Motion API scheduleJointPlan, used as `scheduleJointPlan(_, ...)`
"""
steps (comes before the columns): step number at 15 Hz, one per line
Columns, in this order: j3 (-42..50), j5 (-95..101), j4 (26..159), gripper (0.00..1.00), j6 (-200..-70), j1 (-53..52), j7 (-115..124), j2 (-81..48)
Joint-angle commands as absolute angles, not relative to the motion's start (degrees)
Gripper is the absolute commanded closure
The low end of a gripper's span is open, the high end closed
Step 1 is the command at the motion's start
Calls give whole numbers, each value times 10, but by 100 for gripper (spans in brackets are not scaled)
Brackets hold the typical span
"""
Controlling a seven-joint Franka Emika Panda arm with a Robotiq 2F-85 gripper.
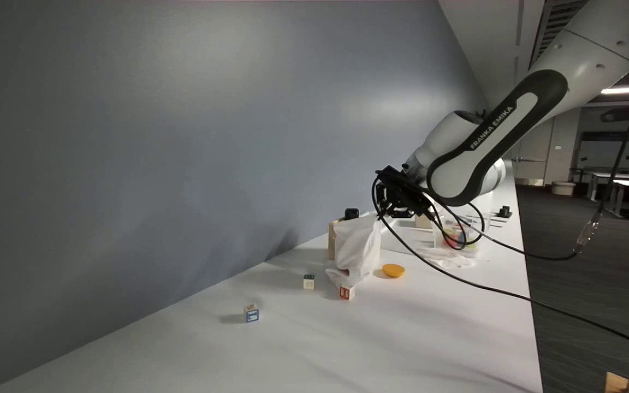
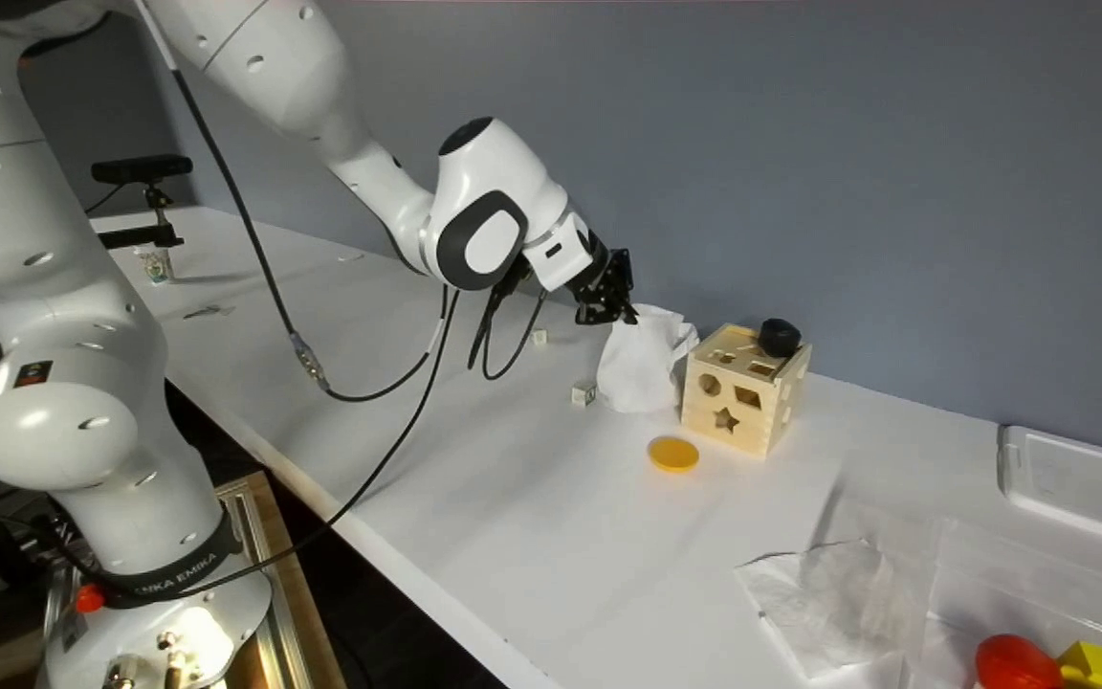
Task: Put one white square in the white bag.
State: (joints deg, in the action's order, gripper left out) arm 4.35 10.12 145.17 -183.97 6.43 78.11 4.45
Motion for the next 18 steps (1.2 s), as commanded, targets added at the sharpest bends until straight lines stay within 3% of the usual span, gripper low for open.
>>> scheduleJointPlan(1,37,101,1456,100,-1874,70,794,56)
scheduleJointPlan(6,36,6,1460,100,-1867,41,714,55)
scheduleJointPlan(18,42,72,1460,100,-1839,64,747,-5)
